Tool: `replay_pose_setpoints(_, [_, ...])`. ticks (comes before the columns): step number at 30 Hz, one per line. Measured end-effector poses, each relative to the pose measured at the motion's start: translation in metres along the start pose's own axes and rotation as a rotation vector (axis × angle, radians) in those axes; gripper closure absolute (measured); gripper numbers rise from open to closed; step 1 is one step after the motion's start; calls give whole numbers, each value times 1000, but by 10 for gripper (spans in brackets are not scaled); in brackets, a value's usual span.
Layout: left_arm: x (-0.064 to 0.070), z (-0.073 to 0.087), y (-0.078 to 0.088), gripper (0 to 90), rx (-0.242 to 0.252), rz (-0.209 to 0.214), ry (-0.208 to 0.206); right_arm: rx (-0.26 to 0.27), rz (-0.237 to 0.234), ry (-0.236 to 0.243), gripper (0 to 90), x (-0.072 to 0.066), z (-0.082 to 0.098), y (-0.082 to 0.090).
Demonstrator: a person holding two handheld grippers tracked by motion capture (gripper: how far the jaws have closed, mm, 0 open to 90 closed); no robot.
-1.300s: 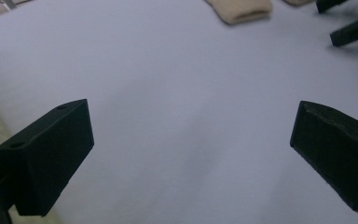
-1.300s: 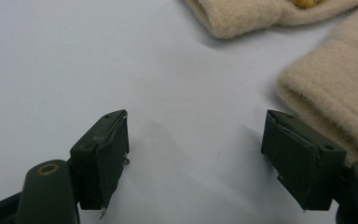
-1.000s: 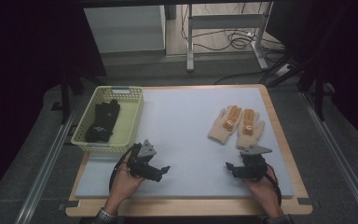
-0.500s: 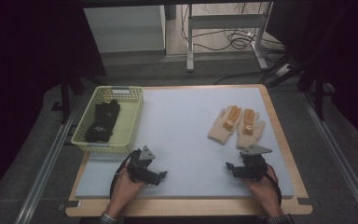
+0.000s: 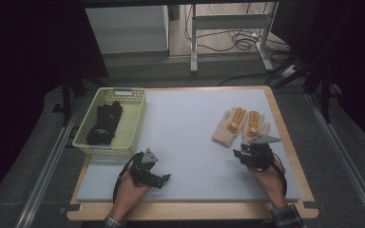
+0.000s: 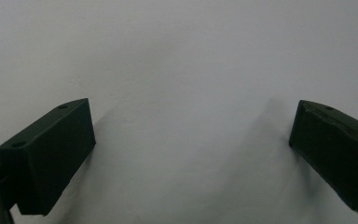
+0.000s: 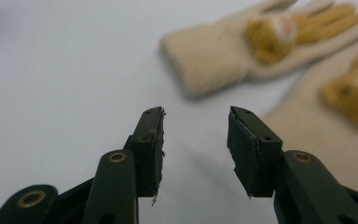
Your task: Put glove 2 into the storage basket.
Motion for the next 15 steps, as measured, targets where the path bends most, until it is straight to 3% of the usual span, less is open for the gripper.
replay_pose_setpoints(3, [0,0,0,4,0,0,0,7,17,-22,495,12,-20,-12])
replay_pose_setpoints(4, [0,0,0,4,0,0,0,8,35,-37,472,21,-33,-24])
replay_pose_setpoints(6, [0,0,0,4,1,0,0,5,33,-45,460,23,-36,-29])
replay_pose_setpoints(9, [0,0,0,4,0,0,0,-14,41,-84,398,34,-44,-53])
replay_pose_setpoints(15, [0,0,0,4,1,0,0,-42,77,-83,373,38,-46,-76])
Point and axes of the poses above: each handheld gripper's, and its own axes: y roughly backward along the jaws, z roughly out of its underside, x roughly to its right, the point moved 8 cm from there along -y, roughly forward along the jaws, and after that the axes turned 7 degrees about z, right-handed, at the moved point
